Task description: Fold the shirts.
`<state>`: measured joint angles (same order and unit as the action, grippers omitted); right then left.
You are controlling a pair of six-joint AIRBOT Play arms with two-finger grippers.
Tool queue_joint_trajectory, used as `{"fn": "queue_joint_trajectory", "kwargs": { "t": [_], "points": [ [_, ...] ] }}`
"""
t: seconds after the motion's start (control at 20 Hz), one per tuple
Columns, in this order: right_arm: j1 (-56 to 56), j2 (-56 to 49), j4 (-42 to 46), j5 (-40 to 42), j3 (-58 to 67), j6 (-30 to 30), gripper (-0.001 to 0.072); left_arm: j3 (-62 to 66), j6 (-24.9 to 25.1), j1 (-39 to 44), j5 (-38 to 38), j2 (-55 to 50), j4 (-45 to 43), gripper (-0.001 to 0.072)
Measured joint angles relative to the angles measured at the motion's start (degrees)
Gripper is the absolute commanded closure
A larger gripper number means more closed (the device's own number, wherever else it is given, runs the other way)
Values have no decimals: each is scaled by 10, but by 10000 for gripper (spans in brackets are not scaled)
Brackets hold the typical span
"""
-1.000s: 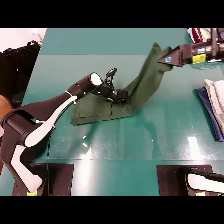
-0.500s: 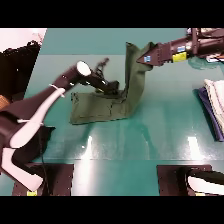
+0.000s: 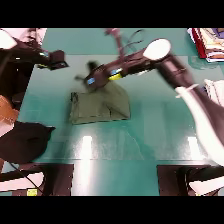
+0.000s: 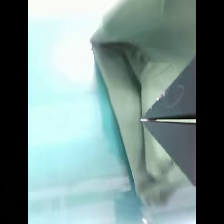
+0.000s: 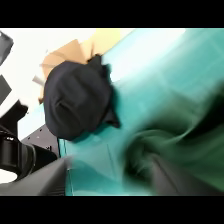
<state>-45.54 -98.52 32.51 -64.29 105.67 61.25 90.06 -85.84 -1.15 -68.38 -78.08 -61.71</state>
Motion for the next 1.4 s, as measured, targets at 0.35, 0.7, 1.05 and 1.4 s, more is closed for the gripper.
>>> {"fn": "queue_joint_trajectory", "kwargs": {
  "t": [0.35, 0.7, 1.05, 1.4],
  "points": [
    [2, -61, 92, -110, 75, 37, 410, 0, 16, -53, -39, 36, -9, 679],
    [164, 26, 194, -134, -101, 118, 407, -1, 22, -58, -58, 39, -9, 679],
    [284, 50, 145, -58, -291, 152, 120, -1, 23, -58, -56, 39, -5, 679],
    [232, -30, -16, -17, -347, 130, 141, -1, 23, -57, -42, 39, 5, 679]
  ]
}}
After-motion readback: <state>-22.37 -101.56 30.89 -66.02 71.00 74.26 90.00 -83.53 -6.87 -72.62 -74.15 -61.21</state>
